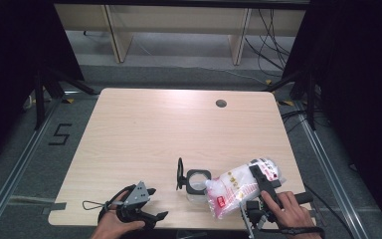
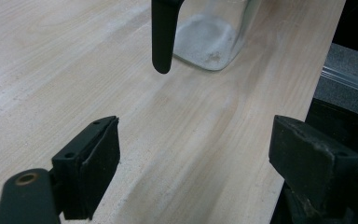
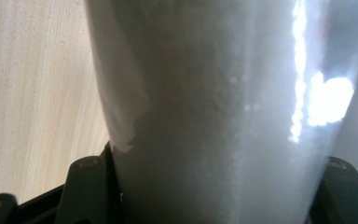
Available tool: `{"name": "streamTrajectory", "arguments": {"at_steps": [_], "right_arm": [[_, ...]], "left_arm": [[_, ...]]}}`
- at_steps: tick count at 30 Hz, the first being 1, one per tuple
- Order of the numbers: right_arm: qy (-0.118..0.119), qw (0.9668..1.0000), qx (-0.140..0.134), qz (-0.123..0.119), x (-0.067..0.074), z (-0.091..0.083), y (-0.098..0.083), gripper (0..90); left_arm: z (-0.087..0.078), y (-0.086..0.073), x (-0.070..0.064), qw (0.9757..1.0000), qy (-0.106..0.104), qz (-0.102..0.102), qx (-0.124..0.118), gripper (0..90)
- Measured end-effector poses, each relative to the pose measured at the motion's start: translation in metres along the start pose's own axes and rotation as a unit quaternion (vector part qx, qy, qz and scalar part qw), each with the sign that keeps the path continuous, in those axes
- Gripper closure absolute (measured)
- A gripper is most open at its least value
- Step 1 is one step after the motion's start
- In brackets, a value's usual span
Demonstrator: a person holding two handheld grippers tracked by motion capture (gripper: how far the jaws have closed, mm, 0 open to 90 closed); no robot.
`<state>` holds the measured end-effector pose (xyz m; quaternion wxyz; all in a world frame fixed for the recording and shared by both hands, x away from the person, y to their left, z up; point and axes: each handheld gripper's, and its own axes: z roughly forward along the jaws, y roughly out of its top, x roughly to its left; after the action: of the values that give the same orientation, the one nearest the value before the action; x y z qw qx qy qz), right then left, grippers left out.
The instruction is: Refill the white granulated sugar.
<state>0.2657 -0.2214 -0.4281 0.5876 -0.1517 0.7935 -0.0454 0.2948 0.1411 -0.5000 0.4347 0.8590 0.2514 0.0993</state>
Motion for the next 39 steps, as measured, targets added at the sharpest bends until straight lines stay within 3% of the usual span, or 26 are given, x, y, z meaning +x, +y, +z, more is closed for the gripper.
{"name": "streamTrajectory", "arguments": {"at_steps": [3,4,5,8,13,18,23,24,25,26,27,28,31,36,38,39], "right_arm": [[0.004,1.0,0.006,0.004,-0.0006,-0.0016,0.0003,40.7],[0.002,1.0,0.007,0.005,-0.0004,-0.0017,0.0003,40.7],[0.009,0.9997,0.004,0.022,0.0012,-0.001,0.0,40.7],[0.003,0.9996,-0.008,0.025,0.0021,0.0009,-0.0012,40.7],[0.008,0.9999,0.004,0.013,0.0009,-0.0003,-0.0008,40.7],[0.014,0.9994,-0.003,0.031,0.0022,0.0008,-0.0007,40.7],[0.014,0.9995,-0.006,0.028,0.0016,0.0008,-0.0011,40.7],[0.006,0.9989,-0.012,0.045,0.0042,0.0018,-0.0022,40.7],[0.001,0.9992,-0.017,0.036,0.0027,0.0024,-0.0023,40.7],[0.005,0.9984,-0.011,0.055,0.0044,0.0016,-0.0025,40.7],[0.004,0.9985,-0.015,0.052,0.0036,0.0019,-0.003,40.7],[0.003,0.9993,-0.018,0.032,0.0009,0.002,-0.0031,40.7],[0.005,0.999,-0.015,0.042,0.0026,0.0015,-0.0031,40.7],[0.001,0.9993,-0.016,0.035,0.0011,0.0011,-0.0029,40.7],[-0.005,0.999,-0.023,0.039,0.0013,0.0018,-0.0028,40.7],[0.003,0.9991,-0.014,0.039,0.0006,0.0002,-0.0025,40.7]], "left_arm": [[0.0003,-0.0003,-0.0009,1.0,0.003,-0.005,-0.002,16.0],[0.0005,-0.0008,-0.0022,0.9998,0.004,-0.017,-0.002,16.0],[0.0004,-0.0007,-0.0021,0.9998,0.004,-0.018,-0.002,16.0],[0.0003,-0.0007,-0.0022,0.9998,0.003,-0.019,-0.002,16.0],[0.0007,-0.0008,-0.0028,0.9997,0.001,-0.022,-0.005,16.0],[0.0007,-0.0008,-0.0028,0.9997,0.002,-0.022,-0.005,16.0],[0.0008,-0.0009,-0.0027,0.9998,0.002,-0.022,-0.005,16.0],[0.0007,-0.0009,-0.0026,0.9998,0.002,-0.021,-0.005,16.0],[0.0007,-0.0009,-0.0027,0.9997,0.001,-0.022,-0.005,16.0],[0.0006,-0.0008,-0.0027,0.9997,0.002,-0.022,-0.005,16.0],[0.0006,-0.0009,-0.0027,0.9997,0.001,-0.022,-0.005,16.0],[0.0006,-0.0009,-0.0027,0.9997,0.002,-0.022,-0.005,16.0],[0.0007,-0.0008,-0.0027,0.9997,0.001,-0.022,-0.005,16.0],[-0.0004,-0.0003,-0.0011,0.9997,0.0,-0.024,-0.006,16.0],[-0.0006,-0.0005,-0.0005,0.9998,0.008,-0.015,-0.006,16.0],[-0.0001,-0.0005,-0.0001,0.9999,0.005,-0.011,-0.01,16.1]]}}
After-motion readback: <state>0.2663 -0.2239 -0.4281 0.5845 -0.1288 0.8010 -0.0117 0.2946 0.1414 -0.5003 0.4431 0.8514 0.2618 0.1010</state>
